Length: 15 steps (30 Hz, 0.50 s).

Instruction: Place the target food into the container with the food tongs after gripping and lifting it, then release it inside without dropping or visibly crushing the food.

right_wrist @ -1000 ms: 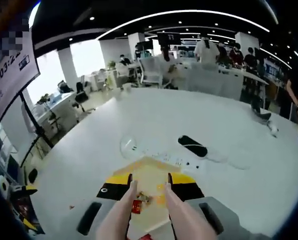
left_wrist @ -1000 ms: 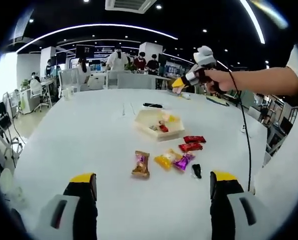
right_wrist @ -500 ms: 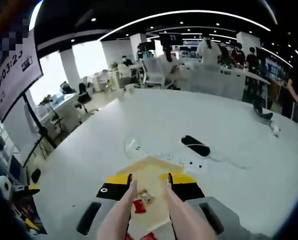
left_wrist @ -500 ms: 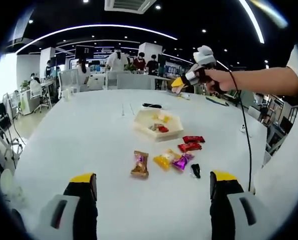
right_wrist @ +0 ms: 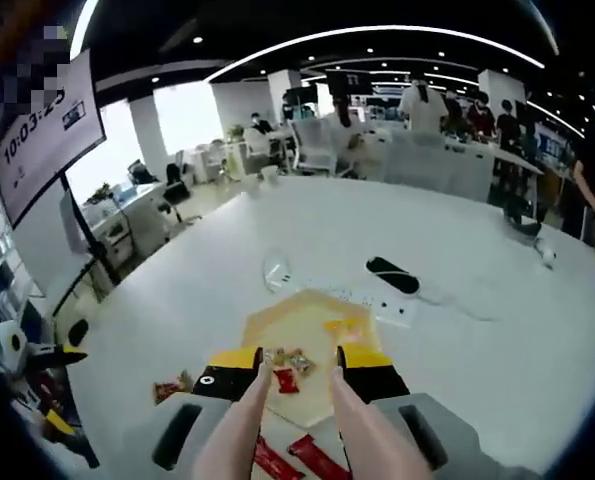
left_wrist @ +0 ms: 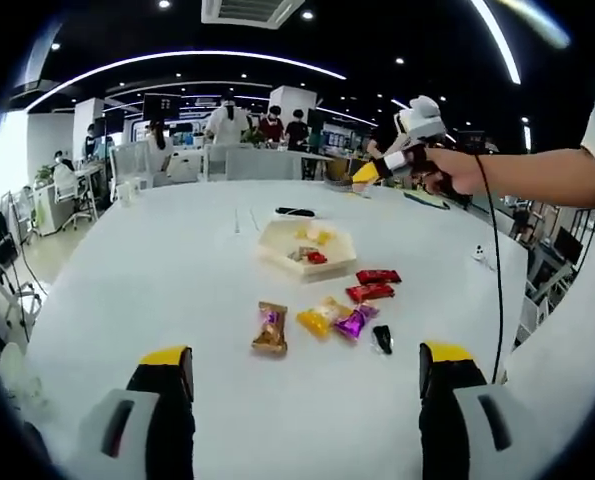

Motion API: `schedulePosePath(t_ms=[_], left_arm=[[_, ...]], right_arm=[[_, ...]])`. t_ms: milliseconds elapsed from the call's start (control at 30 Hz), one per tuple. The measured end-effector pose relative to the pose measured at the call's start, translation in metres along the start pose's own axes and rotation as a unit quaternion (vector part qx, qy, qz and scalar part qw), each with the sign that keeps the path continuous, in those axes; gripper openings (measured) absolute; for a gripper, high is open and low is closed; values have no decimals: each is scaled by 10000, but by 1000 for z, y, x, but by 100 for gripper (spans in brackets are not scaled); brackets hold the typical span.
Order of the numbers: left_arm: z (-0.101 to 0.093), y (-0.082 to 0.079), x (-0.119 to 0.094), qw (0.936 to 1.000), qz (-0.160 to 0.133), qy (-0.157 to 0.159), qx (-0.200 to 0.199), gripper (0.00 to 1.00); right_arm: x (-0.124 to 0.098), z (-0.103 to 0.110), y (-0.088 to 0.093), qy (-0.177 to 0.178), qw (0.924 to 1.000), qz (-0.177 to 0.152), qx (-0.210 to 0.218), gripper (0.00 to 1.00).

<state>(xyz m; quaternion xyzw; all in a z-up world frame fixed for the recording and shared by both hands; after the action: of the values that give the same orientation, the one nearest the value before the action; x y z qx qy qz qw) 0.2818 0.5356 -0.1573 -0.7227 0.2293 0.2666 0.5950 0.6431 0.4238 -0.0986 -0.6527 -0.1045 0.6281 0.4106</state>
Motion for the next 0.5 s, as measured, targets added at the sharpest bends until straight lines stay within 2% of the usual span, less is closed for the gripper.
schedulePosePath(t_ms=[200, 267, 500], left_arm=[[-8, 1, 5, 9997, 69, 149, 176, 94], [-11, 1, 7, 9995, 94, 195, 228, 94], [-18, -5, 14, 9979, 174, 392, 481, 94]], right_arm=[[-21, 25, 42, -34, 9997, -114, 208, 29], [-22, 23, 54, -8, 9995, -158, 285, 29], [-39, 44, 88, -5, 9981, -335, 524, 29]])
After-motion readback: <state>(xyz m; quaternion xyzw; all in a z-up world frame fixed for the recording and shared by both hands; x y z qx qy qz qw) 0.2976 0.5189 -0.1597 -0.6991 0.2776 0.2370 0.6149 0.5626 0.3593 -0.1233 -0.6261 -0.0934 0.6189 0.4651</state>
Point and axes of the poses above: the point that each gripper's makers call its tool centre point, and the gripper's own axes: x roughly forward along the fingers, z roughly to its left, y roughly out of its underside, the point moved 7 cm from there along -x, roughly backward along the fingers, and after that the axes turned 12 degrees about z, right-handed, at the moved point
